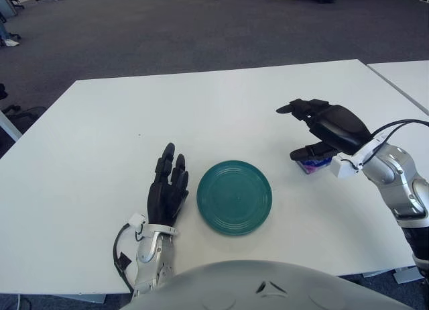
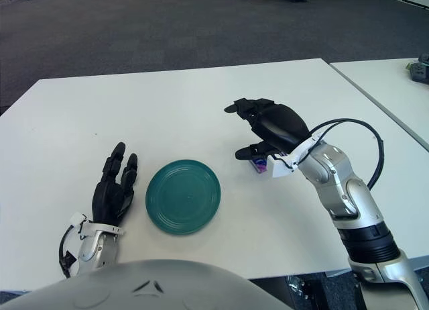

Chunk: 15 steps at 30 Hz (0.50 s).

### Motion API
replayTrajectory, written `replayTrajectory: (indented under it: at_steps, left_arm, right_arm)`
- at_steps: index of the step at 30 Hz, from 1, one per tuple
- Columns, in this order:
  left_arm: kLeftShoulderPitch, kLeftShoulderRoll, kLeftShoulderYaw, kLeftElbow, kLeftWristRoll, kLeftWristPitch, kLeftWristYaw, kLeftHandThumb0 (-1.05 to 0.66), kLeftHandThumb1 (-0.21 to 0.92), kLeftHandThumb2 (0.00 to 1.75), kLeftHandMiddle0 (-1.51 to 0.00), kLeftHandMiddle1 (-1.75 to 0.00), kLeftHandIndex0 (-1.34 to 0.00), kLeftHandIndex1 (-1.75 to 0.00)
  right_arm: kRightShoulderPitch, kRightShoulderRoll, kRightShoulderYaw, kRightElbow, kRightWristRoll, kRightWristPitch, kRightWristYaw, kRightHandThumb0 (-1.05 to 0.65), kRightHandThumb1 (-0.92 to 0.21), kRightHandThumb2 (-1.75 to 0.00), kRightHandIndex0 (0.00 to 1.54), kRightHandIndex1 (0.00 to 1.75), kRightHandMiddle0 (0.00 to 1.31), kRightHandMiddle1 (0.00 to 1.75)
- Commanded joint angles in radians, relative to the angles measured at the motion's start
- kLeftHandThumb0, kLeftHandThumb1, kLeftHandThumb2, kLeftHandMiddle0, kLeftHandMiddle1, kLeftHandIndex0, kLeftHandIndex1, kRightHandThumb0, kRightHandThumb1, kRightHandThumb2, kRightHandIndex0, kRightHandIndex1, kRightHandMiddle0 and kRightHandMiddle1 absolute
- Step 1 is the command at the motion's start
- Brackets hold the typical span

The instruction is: Put the gum into the plate.

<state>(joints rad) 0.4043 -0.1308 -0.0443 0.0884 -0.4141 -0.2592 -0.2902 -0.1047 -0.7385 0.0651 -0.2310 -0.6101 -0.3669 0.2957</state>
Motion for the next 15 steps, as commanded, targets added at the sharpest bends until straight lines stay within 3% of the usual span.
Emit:
replayTrajectory:
  at_steps: [1, 8, 15]
  left_arm:
    - [0.006, -0.033, 0.003, 0.074, 0.007, 0.026, 0.011, -0.83, 0.92, 0.18, 0.0, 0.0, 0.0, -0.19]
    - [0.009, -0.028, 0.006, 0.068, 0.01, 0.032, 0.015, -0.85, 0.92, 0.17, 0.0, 0.0, 0.0, -0.23]
    - [0.004, -0.021, 0.009, 0.082, 0.02, 0.014, 0.002, -0.87, 0.92, 0.2, 0.0, 0.0, 0.0, -0.23]
  right_arm:
    - [-0.036, -0.055, -0.004, 0.082, 0.015, -0.04, 0.027, -0.91, -0.92, -0.49, 0.3, 0.0, 0.0, 0.8]
    - [-0.108, -0.127, 0.023, 0.253, 0.041, -0.127, 0.088, -0.87, -0.92, -0.49, 0.28, 0.0, 0.0, 0.73]
    - [-0.143, -0.139, 0.068, 0.385, 0.017, -0.212, 0.071, -0.87, -0.92, -0.54, 0.26, 0.0, 0.0, 0.67]
